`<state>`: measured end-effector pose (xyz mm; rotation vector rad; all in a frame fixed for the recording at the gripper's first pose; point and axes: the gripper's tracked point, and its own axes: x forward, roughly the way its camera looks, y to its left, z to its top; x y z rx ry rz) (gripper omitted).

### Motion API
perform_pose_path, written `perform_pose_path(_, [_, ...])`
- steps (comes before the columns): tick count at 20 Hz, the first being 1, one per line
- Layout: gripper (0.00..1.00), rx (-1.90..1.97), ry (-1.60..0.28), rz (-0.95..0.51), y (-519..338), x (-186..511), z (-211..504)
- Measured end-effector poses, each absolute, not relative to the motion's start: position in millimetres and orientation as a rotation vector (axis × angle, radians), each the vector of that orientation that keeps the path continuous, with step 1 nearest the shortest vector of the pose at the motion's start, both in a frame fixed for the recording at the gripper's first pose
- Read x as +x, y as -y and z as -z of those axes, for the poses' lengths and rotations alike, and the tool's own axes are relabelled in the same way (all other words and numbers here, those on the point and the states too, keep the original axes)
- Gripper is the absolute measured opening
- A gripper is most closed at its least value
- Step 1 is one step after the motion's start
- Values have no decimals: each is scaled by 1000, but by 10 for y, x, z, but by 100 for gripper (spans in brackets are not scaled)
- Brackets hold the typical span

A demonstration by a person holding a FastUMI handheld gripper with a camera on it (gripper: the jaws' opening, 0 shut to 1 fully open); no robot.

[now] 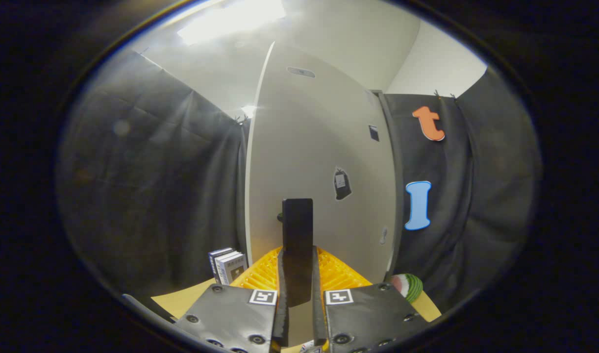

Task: Open the shoe cabinet door, grab the shoes and put them into the shoe cabinet, then close the shoe cabinet door.

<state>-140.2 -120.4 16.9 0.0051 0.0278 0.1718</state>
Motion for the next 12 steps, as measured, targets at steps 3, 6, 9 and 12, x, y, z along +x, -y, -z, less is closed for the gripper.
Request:
perform_pose_path(3, [20,-2,-26,-136,1456,-1555,-176])
perform_pose_path(6, [19,13,-27,-101,1710,-1669,-202])
perform_pose_path(9, [19,28,-33,-59,1960,-1796,-181])
perform_pose_path(12, [19,6,-15,-26,2123,-1930,-239])
